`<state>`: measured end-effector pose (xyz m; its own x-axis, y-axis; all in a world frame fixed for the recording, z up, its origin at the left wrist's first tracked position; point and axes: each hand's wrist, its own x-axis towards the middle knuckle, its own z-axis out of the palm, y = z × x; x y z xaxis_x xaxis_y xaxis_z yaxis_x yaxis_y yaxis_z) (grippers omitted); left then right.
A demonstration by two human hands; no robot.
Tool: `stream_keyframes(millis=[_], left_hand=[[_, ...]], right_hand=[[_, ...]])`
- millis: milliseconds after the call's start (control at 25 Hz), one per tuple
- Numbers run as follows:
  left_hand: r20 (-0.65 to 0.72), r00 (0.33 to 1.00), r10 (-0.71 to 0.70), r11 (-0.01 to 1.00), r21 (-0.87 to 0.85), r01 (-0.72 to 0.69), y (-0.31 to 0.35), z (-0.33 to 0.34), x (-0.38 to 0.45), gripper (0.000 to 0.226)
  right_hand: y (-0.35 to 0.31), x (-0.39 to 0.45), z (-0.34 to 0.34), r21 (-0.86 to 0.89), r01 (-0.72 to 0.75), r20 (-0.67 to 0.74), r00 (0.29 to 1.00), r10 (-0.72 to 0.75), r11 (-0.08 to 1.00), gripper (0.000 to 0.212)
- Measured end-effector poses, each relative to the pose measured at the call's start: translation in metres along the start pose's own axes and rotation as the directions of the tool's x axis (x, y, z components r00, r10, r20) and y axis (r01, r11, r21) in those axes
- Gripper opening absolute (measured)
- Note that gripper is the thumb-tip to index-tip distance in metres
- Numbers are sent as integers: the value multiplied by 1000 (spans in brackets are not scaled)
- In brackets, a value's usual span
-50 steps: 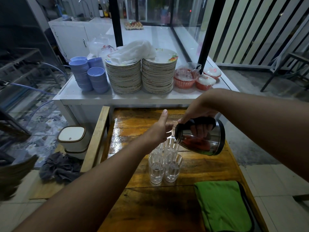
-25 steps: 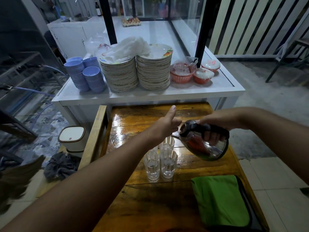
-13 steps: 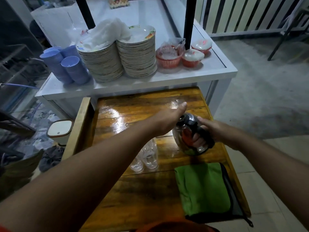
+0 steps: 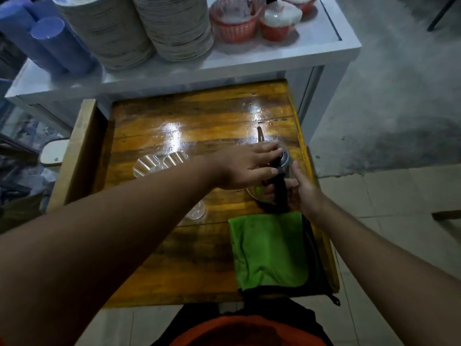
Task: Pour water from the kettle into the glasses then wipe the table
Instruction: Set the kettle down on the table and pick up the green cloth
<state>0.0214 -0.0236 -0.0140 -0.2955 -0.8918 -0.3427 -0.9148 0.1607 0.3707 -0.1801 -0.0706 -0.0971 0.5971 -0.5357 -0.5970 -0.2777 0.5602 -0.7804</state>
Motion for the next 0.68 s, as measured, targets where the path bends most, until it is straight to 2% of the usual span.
stream_keyframes(millis=[120, 200, 320, 440, 520, 600, 680], left_hand=[[17, 996, 93, 988, 120, -94, 1, 13, -2, 77], [33, 993, 115, 983, 139, -118, 1, 22, -3, 81], [23, 993, 113, 983, 144, -115, 0, 28, -3, 87], [-16, 994, 104, 973, 211, -98, 5, 30, -4, 83], [-113, 988, 106, 942, 329, -63, 10, 37, -10, 80], [-220, 973, 73, 938, 346, 8, 18, 55, -23, 81], [-293, 956, -27, 969, 227, 97, 27, 91, -50, 81]], right_hand=[[9, -2, -2, 54, -23, 39, 999, 21, 998, 91], [13, -3, -2, 41, -17, 57, 998, 14, 999, 96], [19, -12, 0, 71, 16, 10, 1000, -17, 997, 94], [33, -28, 5, 241, 108, -131, 988, -78, 965, 82], [50, -41, 8, 310, 213, -277, 952, -126, 926, 66], [68, -54, 10, 133, 295, -409, 886, -219, 946, 46], [86, -68, 16, -186, 292, -436, 831, -345, 938, 28]])
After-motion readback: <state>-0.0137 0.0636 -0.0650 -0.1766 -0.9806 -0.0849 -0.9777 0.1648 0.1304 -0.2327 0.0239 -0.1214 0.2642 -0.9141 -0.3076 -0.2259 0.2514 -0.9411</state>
